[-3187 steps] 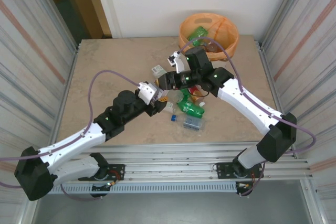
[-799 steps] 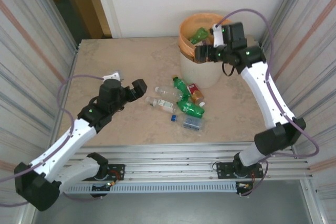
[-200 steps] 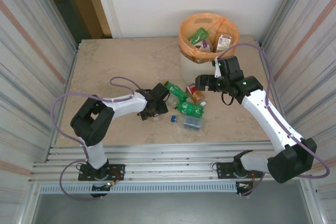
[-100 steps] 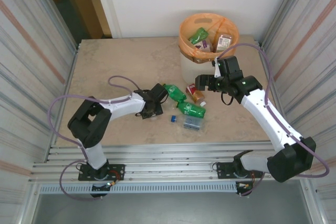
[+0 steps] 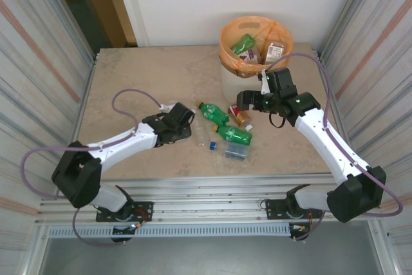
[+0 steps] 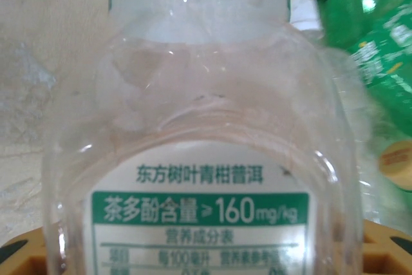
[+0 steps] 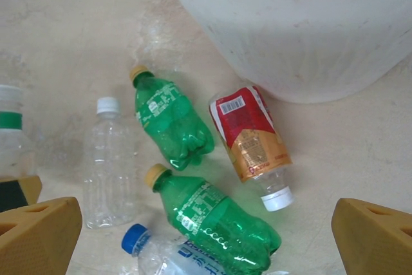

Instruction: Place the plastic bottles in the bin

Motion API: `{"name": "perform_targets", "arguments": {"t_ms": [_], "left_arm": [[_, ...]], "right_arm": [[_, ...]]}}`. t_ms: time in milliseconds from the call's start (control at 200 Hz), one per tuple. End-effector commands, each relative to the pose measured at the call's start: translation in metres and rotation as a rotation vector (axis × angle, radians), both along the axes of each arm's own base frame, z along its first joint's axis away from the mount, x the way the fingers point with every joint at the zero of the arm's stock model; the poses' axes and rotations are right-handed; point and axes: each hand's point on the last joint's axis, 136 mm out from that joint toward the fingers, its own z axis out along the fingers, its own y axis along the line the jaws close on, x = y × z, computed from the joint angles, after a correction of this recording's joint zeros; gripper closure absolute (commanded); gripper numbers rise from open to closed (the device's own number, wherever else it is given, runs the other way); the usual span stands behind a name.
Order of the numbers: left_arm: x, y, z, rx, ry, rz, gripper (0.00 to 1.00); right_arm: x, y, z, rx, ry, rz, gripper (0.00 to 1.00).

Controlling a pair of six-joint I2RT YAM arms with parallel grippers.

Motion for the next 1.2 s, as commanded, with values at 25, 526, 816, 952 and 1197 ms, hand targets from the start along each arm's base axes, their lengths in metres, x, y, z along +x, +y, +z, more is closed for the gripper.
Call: {"name": "perform_targets", "arguments": {"t_ms": [25,526,816,952,1197], "left_arm": [[0.013,-0.009,0.033,-0.056,-0.159,-0.109,0.57],[0.003,-0.093,0.124,-0.42,-0.468,-0.575,0.57],[-0.012,-0.126,0.154,-0.57,-0.526,-0.758,0.57],[-0.014,-0.136,0.161,-0.605,-0.531,-0.806,0.57],[-0.022,-0.15,0.168,-0.651,-0.543,-0.87,0.57]], "right_arm": [[0.006,0.009,0.017,0.093,-0.02,0.006,0.02],[0.006,0.062,0.061,0.478,-0.021,0.247,0.02],[-0.004,0.093,0.082,0.561,-0.039,0.384,0.04],[-0.007,0.106,0.09,0.555,-0.056,0.42,0.08],[-0.003,0.118,0.085,0.535,-0.04,0.428,0.27]]}}
